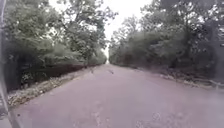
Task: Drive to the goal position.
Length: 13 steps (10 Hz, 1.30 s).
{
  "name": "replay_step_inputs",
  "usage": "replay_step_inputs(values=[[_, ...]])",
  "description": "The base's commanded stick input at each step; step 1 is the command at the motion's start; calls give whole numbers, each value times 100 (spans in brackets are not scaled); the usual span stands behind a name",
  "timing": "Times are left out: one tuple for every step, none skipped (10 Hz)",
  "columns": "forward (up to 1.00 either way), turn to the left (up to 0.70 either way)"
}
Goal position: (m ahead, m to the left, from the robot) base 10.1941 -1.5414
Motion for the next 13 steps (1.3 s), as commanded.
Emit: replay_step_inputs(values=[[70,-24],[70,-5],[70,-1],[70,0],[70,0],[70,0],[70,0],[70,0],[70,0],[70,0],[70,0],[70,0],[70,0]])
